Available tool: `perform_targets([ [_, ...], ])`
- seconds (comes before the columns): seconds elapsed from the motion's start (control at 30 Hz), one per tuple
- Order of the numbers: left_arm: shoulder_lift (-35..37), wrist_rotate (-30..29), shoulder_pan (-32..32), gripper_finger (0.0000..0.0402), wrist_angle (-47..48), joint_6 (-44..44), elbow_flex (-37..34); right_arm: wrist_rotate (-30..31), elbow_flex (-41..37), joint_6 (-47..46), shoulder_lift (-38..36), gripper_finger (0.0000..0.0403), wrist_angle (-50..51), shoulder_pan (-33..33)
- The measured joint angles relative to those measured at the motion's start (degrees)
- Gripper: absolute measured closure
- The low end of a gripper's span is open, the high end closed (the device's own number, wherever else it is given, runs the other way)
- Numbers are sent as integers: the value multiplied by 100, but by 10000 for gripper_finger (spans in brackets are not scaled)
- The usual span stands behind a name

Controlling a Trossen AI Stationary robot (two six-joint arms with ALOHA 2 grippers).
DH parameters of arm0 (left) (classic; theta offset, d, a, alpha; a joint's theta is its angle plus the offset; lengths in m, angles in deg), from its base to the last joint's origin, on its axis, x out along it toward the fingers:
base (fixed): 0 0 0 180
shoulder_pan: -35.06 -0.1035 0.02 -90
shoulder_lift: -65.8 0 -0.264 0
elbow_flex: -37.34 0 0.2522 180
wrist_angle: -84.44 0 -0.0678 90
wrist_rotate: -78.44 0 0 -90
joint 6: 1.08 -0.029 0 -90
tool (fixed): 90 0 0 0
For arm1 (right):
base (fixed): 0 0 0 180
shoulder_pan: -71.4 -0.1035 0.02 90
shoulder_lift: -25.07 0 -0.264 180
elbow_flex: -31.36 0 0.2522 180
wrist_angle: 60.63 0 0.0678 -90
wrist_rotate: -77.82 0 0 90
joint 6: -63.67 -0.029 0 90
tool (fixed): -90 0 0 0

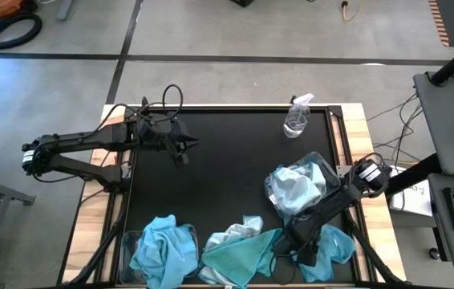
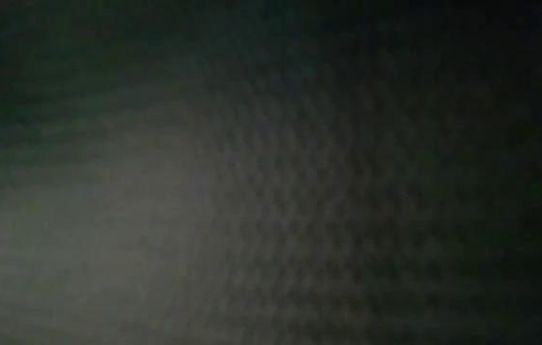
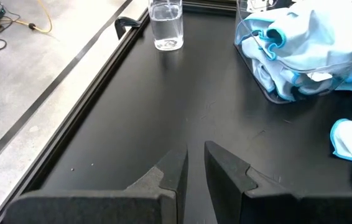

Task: Sort microfiber towel by color & place in baskets
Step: Put the blue towel into the bottom transparent bin

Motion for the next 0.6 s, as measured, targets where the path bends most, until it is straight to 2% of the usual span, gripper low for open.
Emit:
perform_targets([
  [0.17, 0, 2, 0, 362, 1, 0, 0, 101, -4, -75, -29, 257, -112, 0],
  [0.27, 0, 2, 0, 362, 0, 0, 0, 110, 7, -87, -32, 289, -122, 0],
  [0.47, 0, 4, 0, 362, 2, 44, 0, 97, 119, -101, -37, 381, -119, 0],
  [0.6, 0, 7, 0, 362, 2, 46, 0, 102, 334, -176, -126, 390, -52, 2],
])
